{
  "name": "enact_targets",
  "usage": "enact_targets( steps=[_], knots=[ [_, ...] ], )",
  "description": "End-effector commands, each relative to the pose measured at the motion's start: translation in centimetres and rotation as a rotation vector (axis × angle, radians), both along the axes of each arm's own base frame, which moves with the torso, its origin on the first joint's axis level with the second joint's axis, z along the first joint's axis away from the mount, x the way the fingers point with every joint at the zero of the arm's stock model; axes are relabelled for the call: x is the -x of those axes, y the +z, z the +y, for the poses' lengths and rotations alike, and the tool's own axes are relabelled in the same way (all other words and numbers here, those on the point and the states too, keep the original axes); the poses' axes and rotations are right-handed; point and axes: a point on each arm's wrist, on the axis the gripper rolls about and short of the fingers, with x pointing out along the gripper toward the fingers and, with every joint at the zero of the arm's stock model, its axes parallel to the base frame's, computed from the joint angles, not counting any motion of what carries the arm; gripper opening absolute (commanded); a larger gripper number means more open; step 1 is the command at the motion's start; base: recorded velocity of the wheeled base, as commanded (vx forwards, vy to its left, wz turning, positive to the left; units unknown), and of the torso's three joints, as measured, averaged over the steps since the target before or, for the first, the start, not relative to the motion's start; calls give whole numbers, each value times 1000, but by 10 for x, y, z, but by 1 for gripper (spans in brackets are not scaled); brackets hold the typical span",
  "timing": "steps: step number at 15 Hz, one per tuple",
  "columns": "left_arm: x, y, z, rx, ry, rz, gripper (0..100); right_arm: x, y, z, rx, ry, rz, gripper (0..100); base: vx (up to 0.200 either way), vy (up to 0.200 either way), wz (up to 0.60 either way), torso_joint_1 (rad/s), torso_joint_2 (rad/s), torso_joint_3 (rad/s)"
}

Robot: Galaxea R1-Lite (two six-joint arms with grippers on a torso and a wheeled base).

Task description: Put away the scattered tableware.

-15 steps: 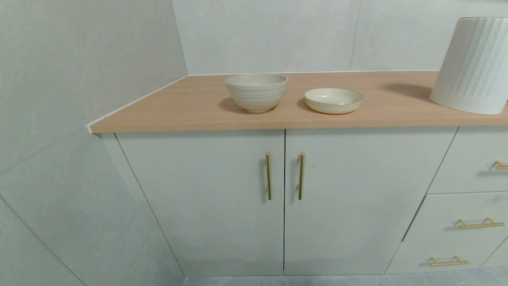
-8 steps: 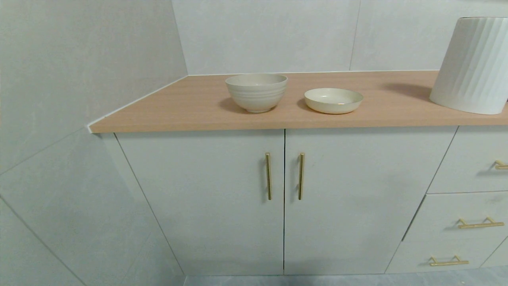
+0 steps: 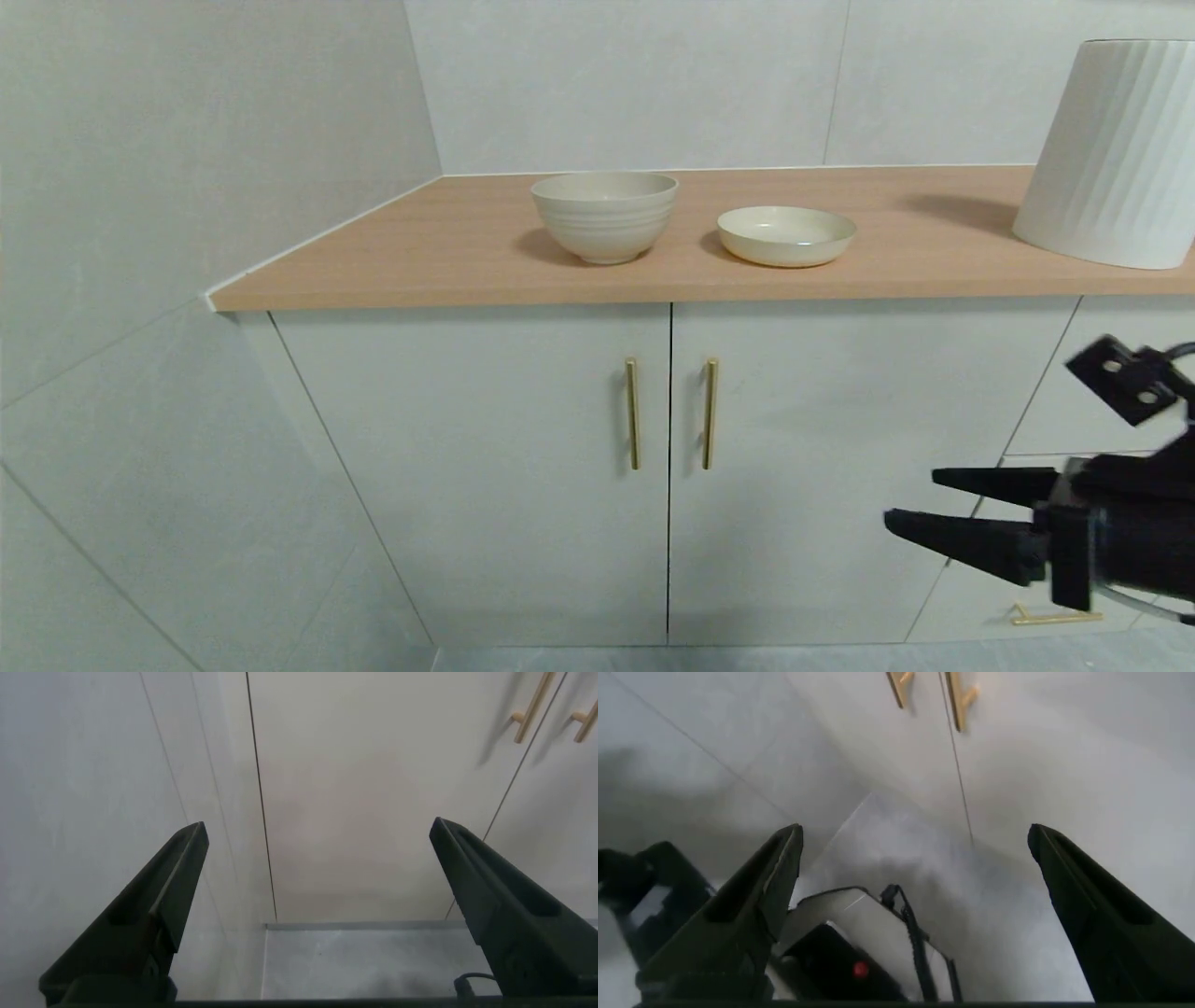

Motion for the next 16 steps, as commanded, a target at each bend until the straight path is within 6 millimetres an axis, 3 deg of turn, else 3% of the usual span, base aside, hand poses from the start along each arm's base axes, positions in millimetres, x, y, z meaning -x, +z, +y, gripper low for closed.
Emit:
enact_targets(
  steps=[1, 6, 9, 12, 16],
  knots=[
    [0, 0, 0, 0, 1, 0, 100, -61, -27, 39, 57, 35, 112, 100, 0, 0, 0, 0, 0, 0],
    [0, 0, 0, 0, 1, 0, 100, -106, -42, 62, 40, 34, 84, 100, 0, 0, 0, 0, 0, 0],
    [0, 0, 0, 0, -1, 0, 100, -116, -60, 77, 25, 48, 67, 100, 0, 0, 0, 0, 0, 0],
    [0, 0, 0, 0, -1, 0, 100, -127, -82, 103, -15, -67, 19, 100, 0, 0, 0, 0, 0, 0],
    [0, 0, 0, 0, -1, 0, 100, -133, -87, 115, -99, -86, -19, 100, 0, 0, 0, 0, 0, 0]
  ],
)
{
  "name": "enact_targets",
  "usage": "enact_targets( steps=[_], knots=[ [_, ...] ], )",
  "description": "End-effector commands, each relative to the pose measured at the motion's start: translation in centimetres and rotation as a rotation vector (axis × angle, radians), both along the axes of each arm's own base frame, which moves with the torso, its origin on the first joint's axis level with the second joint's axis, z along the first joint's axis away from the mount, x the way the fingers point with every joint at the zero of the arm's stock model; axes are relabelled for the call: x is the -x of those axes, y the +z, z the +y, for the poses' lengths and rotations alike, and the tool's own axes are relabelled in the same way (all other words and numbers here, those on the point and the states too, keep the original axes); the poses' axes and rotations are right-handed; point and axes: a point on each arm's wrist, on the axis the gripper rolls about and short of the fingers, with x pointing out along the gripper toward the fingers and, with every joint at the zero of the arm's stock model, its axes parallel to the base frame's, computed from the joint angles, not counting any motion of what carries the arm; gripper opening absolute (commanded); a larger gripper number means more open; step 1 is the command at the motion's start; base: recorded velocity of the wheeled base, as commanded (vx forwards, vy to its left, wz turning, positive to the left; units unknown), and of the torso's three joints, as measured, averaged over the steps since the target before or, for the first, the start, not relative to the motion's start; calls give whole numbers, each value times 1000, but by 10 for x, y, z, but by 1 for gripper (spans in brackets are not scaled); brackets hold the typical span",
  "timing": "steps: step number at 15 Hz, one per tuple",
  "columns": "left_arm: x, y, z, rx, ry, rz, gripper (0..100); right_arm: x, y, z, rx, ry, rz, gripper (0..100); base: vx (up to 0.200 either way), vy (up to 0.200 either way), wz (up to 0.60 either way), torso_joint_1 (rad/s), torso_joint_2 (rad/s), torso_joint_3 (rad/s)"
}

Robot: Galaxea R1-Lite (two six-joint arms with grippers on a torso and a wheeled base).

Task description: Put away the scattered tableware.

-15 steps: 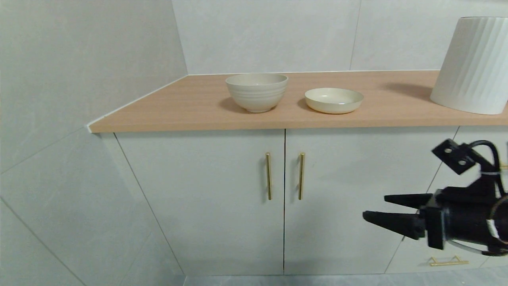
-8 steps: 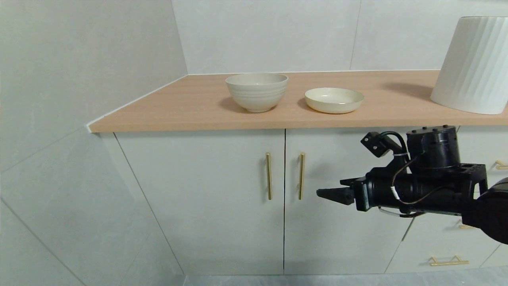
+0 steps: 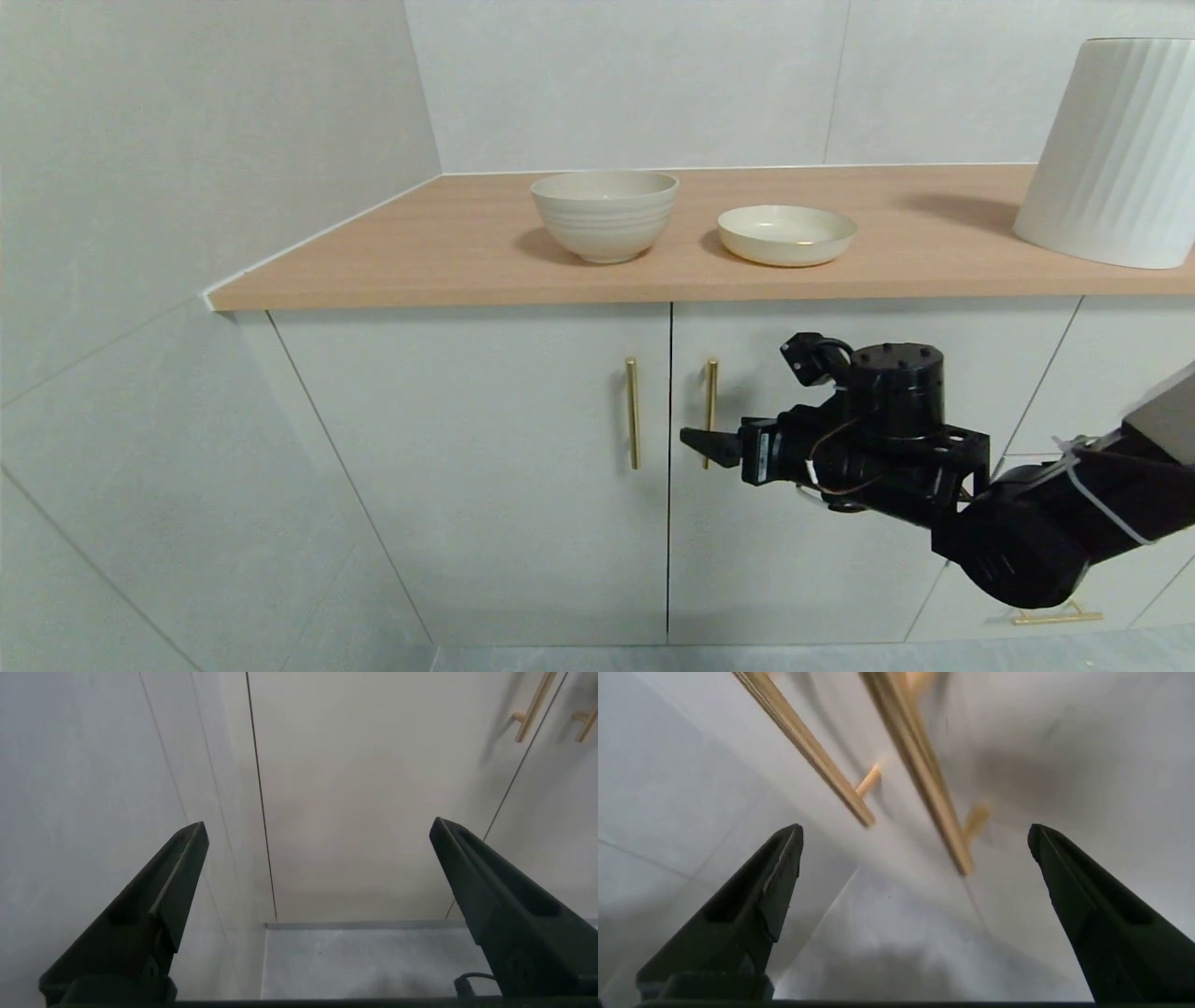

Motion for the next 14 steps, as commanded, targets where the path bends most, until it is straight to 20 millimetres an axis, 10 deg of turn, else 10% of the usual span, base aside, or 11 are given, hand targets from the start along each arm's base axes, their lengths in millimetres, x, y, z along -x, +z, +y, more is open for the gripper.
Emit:
enact_targets(
  steps=[1, 14],
  knots=[
    [0, 0, 0, 0, 1, 0, 100, -3, -12, 7, -3, 7, 33, 100, 0, 0, 0, 0, 0, 0],
    [0, 0, 0, 0, 1, 0, 100, -8, -13, 27, -156, 18, 62, 100, 0, 0, 0, 0, 0, 0]
  ],
)
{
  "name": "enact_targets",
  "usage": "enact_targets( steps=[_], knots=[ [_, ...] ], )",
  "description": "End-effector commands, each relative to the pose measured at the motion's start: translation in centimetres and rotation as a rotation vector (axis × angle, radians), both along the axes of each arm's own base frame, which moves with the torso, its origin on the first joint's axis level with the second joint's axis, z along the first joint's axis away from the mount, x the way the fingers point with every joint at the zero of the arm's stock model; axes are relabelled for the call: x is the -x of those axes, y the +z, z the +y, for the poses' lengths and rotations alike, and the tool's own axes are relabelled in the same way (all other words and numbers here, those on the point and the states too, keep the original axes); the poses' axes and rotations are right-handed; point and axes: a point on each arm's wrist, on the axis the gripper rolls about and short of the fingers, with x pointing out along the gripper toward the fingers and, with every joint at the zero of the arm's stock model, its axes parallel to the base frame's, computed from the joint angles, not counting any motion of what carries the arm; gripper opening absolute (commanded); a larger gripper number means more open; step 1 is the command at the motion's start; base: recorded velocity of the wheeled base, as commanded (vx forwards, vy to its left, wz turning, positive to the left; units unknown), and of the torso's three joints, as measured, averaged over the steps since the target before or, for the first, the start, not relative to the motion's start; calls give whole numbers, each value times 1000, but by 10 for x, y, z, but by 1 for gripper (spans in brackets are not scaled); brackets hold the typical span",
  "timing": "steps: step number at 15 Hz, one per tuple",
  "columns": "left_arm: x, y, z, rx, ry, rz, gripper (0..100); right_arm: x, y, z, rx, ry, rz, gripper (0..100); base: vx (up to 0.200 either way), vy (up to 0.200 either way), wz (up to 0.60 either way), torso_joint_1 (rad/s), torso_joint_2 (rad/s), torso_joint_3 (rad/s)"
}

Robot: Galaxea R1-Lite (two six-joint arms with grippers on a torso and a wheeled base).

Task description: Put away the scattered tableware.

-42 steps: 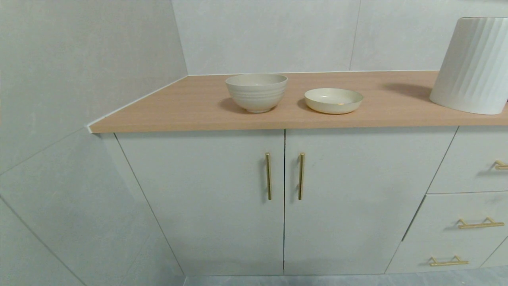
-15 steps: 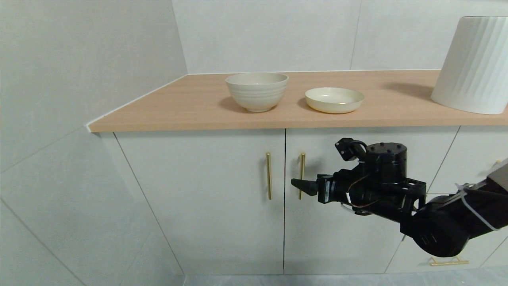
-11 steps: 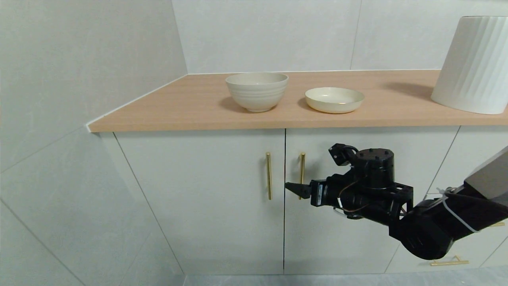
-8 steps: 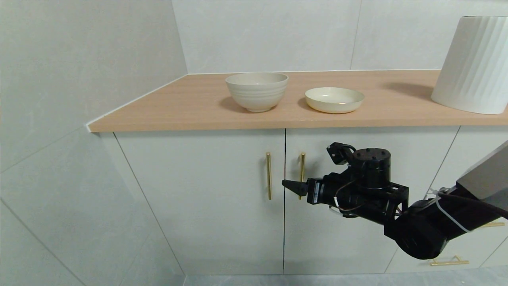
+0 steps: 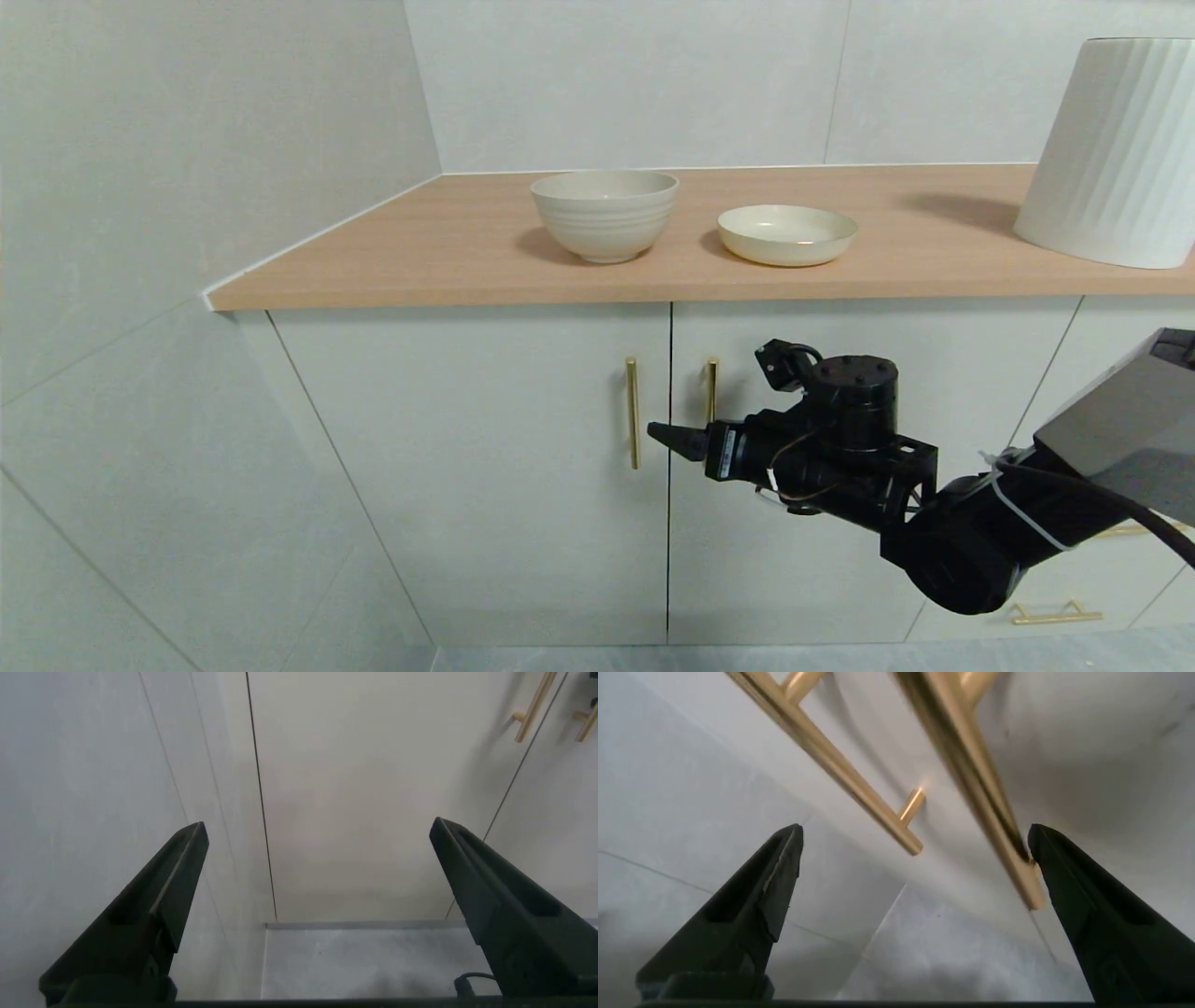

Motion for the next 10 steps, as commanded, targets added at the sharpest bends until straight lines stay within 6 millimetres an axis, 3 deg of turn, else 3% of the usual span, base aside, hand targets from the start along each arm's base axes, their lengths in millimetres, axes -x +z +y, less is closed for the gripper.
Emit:
enact_targets(
  steps=[1, 6, 10],
  knots=[
    [0, 0, 0, 0, 1, 0, 100, 2, -1, 2, -2, 7, 8, 100, 0, 0, 0, 0, 0, 0],
    [0, 0, 0, 0, -1, 0, 100, 7, 2, 5, -38, 18, 33, 100, 0, 0, 0, 0, 0, 0],
    [0, 0, 0, 0, -1, 0, 100, 22, 4, 13, -42, 64, 50, 100, 0, 0, 0, 0, 0, 0]
  ],
)
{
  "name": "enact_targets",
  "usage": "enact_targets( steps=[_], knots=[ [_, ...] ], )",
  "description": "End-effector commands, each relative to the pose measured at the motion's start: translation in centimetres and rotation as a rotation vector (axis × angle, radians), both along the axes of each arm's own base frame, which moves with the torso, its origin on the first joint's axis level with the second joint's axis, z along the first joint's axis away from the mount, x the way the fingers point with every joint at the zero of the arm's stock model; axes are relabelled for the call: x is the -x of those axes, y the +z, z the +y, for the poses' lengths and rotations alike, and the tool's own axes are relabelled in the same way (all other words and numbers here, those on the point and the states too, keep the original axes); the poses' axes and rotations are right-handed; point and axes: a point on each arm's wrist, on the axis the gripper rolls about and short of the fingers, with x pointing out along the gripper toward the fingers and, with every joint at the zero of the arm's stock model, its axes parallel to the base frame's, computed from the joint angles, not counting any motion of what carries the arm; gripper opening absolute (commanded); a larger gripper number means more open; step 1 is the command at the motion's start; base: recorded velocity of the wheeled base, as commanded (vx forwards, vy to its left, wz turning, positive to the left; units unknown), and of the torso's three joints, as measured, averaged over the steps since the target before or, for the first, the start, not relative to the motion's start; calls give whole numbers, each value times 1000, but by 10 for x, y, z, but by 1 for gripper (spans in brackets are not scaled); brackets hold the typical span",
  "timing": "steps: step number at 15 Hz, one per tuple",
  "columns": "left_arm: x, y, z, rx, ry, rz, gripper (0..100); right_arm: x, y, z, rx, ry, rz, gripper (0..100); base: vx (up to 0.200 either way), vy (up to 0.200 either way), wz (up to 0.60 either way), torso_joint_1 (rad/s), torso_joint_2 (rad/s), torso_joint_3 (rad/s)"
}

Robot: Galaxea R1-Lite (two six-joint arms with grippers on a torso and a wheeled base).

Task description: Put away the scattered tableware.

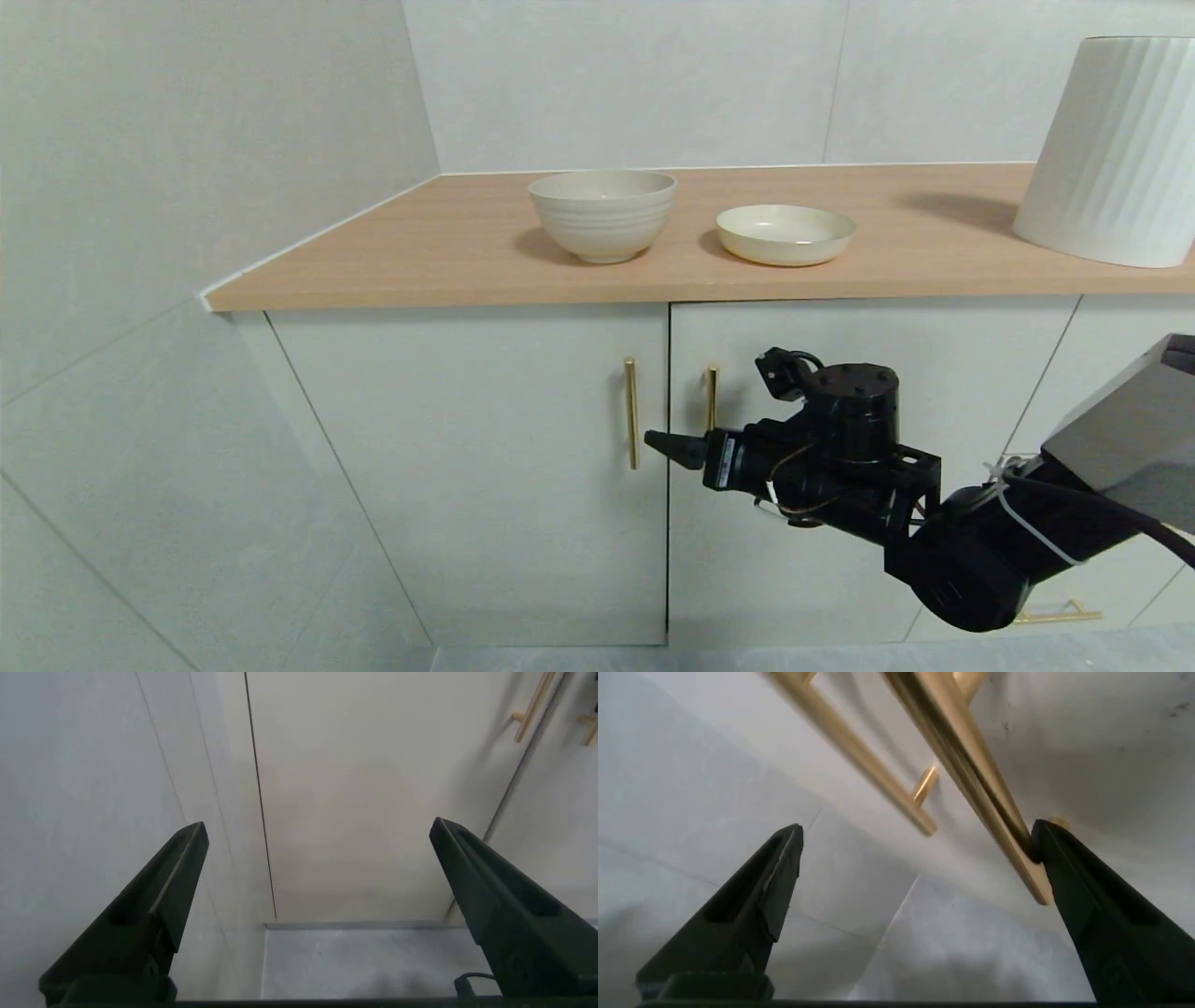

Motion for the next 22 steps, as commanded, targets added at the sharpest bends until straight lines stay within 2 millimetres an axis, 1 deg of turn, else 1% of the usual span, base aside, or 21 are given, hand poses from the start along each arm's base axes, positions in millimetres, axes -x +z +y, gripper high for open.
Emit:
enact_targets(
  steps=[1, 6, 7, 8, 10, 12, 14, 16, 18, 19, 20, 21, 22],
  knots=[
    [0, 0, 0, 0, -1, 0, 100, 10, 5, 1, -11, 45, 1, 100, 0, 0, 0, 0, 0, 0],
    [0, 0, 0, 0, -1, 0, 100, 33, 18, -15, -27, 144, 11, 100, 0, 0, 0, 0, 0, 0],
    [0, 0, 0, 0, -1, 0, 100, 35, 19, -16, -28, 150, 12, 100, 0, 0, 0, 0, 0, 0],
    [0, 0, 0, 0, -1, 0, 100, 46, 18, -24, -19, 173, 32, 100, 0, 0, 0, 0, 0, 0],
    [0, 0, 0, 0, 1, 0, 100, 53, 15, -29, -10, 186, 50, 100, 0, 0, 0, 0, 0, 0],
    [0, 0, 0, 0, -1, 0, 100, 67, 17, -38, -6, 197, 56, 100, 0, 0, 0, 0, 0, 0],
    [0, 0, 0, -1, 1, 0, 100, 81, 26, -45, -20, 226, 42, 100, 0, 0, 0, 0, 0, 0],
    [0, 0, 0, -6, -1, 0, 100, 88, 26, -49, -18, 236, 48, 100, 0, 0, 0, 0, 0, 0],
    [0, 0, 0, -14, -2, 0, 100, 94, 20, -52, -3, 251, 73, 100, 0, 0, 0, 0, 0, 0],
    [0, 3, 0, -12, -2, -19, 100, 95, 18, -51, 1, 258, 78, 100, 0, 0, 0, 0, 0, 0],
    [3, 14, 0, -13, -17, -74, 100, 95, 18, -51, 1, 258, 81, 100, 0, 0, 0, 0, 0, 0],
    [8, 28, -1, -17, -63, -109, 100, 95, 18, -51, 0, 258, 79, 100, 0, 0, 0, 0, 0, 0],
    [11, 53, -4, -20, -163, -84, 100, 96, 19, -52, -2, 258, 77, 100, 0, 0, 0, 0, 0, 0]
  ],
)
